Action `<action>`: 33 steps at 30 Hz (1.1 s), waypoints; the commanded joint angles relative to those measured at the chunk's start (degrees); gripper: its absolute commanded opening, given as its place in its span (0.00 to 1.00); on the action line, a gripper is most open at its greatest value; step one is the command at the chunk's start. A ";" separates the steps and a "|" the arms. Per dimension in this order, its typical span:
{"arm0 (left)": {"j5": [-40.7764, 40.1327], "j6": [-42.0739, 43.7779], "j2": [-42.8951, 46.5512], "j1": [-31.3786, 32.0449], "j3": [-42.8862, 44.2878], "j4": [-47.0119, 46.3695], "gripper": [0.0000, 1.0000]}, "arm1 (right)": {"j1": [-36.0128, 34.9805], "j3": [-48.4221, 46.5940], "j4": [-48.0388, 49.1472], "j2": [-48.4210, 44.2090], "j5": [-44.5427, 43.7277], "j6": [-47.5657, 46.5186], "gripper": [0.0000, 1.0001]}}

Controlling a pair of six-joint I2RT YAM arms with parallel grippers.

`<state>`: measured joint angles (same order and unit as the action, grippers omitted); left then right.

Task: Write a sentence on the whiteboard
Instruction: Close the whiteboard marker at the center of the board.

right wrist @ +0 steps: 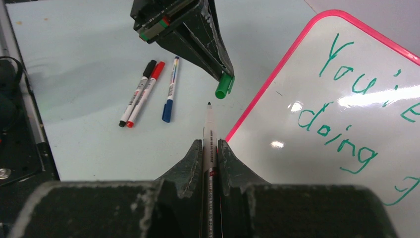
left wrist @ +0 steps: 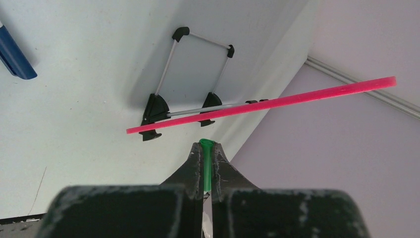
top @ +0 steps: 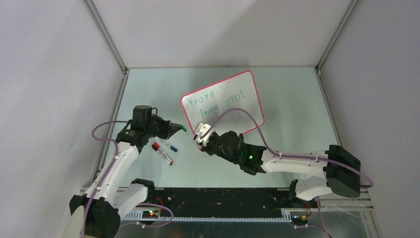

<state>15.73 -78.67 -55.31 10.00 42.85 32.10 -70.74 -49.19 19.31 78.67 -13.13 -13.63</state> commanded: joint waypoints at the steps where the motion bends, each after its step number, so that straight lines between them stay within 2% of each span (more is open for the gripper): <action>1: 2.06 -0.96 1.66 -0.03 -0.33 -1.45 0.00 | -0.49 -2.38 3.33 0.95 -3.03 -2.09 0.00; 33: 2.10 -0.34 1.68 -0.68 -1.29 -1.69 0.00 | -0.84 -3.28 4.41 0.46 -4.38 -4.29 0.00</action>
<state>16.40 -78.65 -53.60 9.69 41.91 31.77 -71.16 -49.65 20.10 80.36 -16.19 -16.84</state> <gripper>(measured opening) 0.017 0.153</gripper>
